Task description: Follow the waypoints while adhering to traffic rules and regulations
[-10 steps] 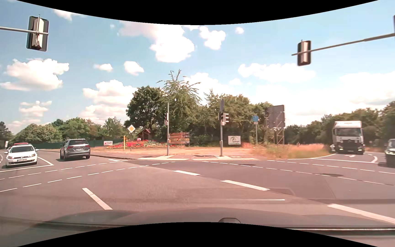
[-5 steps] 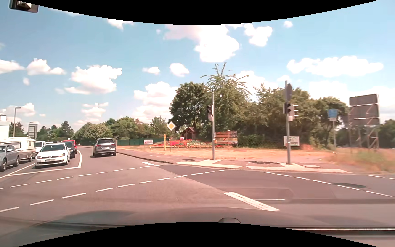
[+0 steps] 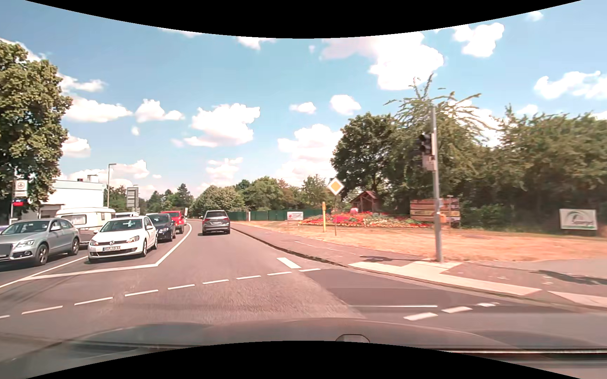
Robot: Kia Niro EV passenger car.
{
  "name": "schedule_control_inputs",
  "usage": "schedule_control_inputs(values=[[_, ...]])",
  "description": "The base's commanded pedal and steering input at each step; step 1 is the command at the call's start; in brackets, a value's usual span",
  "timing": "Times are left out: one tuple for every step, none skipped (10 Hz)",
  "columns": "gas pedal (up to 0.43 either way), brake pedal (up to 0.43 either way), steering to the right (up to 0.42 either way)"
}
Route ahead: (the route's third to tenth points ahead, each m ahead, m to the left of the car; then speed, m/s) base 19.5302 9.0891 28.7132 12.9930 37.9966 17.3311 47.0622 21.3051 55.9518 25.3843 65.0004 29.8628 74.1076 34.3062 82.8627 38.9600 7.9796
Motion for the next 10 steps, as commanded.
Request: schedule_control_inputs(values=[[0.177, 0.000, -0.264], [0.177, 0.000, -0.252], [0.177, 0.000, -0.233], [0.177, 0.000, -0.216], [0.177, 0.000, -0.191], [0.177, 0.000, -0.165], [0.177, 0.000, -0.145], [0.177, 0.000, -0.116], [0.177, 0.000, -0.084], [0.177, 0.000, -0.062]])
